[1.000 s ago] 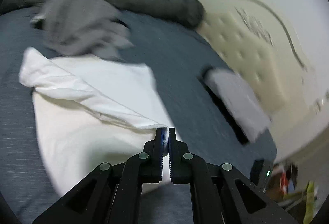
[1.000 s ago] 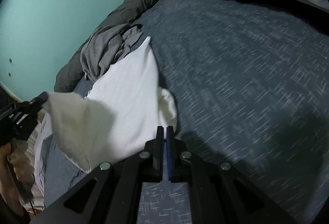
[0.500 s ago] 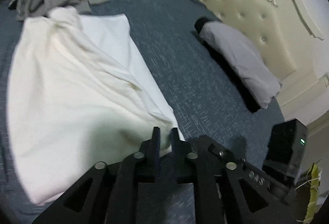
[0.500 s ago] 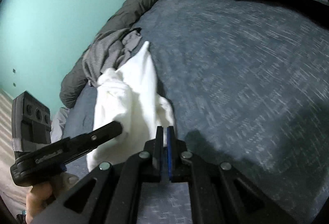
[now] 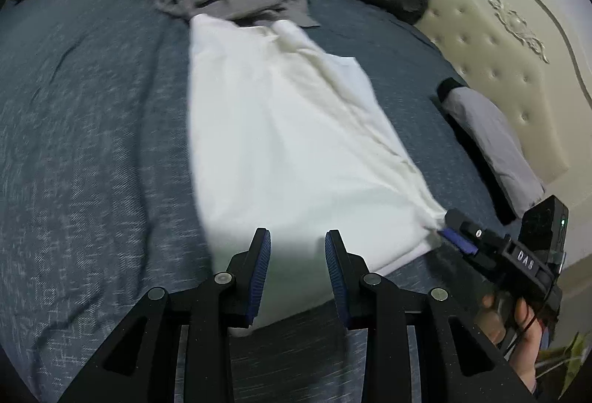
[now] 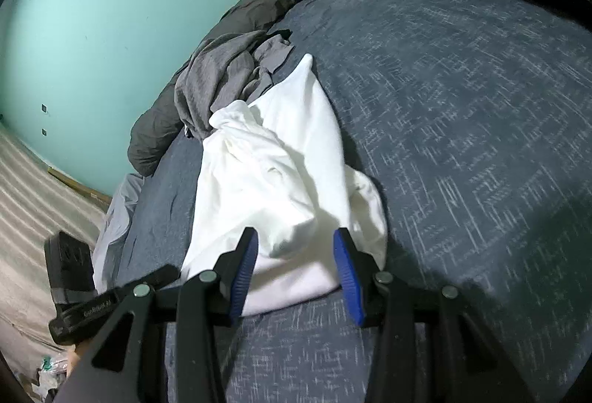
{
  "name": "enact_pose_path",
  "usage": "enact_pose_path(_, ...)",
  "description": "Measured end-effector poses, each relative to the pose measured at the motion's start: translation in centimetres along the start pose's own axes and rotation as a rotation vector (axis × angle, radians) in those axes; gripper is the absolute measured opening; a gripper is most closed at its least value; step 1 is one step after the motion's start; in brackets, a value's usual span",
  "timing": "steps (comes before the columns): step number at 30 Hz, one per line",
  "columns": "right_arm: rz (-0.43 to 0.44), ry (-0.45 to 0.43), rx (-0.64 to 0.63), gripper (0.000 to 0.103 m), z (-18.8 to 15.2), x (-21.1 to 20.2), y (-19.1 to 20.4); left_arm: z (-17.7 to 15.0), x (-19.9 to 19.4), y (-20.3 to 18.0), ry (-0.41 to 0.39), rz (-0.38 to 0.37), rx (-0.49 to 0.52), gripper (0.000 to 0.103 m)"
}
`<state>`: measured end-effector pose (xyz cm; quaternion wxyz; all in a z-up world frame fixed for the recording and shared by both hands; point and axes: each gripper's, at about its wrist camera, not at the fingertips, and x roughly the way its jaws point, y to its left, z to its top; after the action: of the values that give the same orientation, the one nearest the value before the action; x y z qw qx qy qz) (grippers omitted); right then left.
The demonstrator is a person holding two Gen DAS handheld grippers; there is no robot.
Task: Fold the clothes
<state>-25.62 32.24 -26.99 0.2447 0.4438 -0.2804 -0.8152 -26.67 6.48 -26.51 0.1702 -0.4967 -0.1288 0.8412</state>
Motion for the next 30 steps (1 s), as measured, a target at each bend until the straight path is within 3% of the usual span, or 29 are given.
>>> enact_pose_path(5,-0.002,0.027,0.029,0.043,0.3,1.4,-0.6,-0.2,-0.1,1.0,-0.007,-0.002,-0.015,0.034)
enact_pose_path(7,-0.003,0.035,0.026,0.035,0.2,1.7,-0.6,-0.3,-0.2,1.2,-0.011,-0.002,-0.023,0.034)
enact_pose_path(9,0.01,0.042,0.032,0.02,0.2,1.8,-0.8,-0.5,-0.6,1.4,-0.013,0.001,-0.036,0.035)
enact_pose_path(13,0.003,0.029,0.031,0.005,0.2,1.7,-0.9,-1.2,-0.4,2.2,0.006,0.012,-0.056,0.041)
enact_pose_path(20,0.035,-0.033,-0.007,0.004,0.5,-0.1,0.4,-1.7,0.3,3.0,0.038,-0.004,-0.08,0.042)
enact_pose_path(24,0.046,-0.071,-0.016,0.004,0.7,-1.5,1.1,-1.8,0.3,2.7,0.045,0.011,-0.05,0.029)
enact_pose_path(30,-0.002,-0.071,-0.013,0.003,0.2,-2.6,0.7,-2.1,0.1,1.8,0.052,0.042,-0.01,0.027)
